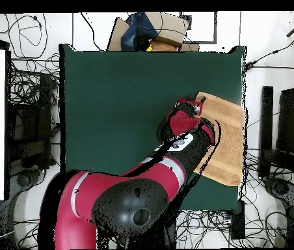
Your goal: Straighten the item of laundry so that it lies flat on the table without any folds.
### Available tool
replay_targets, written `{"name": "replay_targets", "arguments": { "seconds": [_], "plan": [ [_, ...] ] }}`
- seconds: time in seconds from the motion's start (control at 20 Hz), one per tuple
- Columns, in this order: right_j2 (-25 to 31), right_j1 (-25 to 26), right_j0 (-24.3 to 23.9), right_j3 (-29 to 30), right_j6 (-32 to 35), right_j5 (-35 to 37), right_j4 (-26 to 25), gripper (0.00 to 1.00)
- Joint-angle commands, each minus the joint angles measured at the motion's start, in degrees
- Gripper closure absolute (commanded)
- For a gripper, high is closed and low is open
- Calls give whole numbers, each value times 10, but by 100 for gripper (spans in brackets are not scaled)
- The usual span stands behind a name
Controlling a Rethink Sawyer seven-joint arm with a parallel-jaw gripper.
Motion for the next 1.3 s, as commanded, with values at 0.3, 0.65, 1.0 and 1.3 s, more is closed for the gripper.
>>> {"name": "replay_targets", "arguments": {
  "seconds": [0.3, 0.65, 1.0, 1.3],
  "plan": [
    [53, 10, -13, -5, 53, 12, -1, 0],
    [75, -5, -28, 2, 50, -1, -28, 0],
    [78, -6, -33, 2, 49, -11, -37, 0],
    [78, -2, -30, 0, 52, -14, -32, 0]
  ]
}}
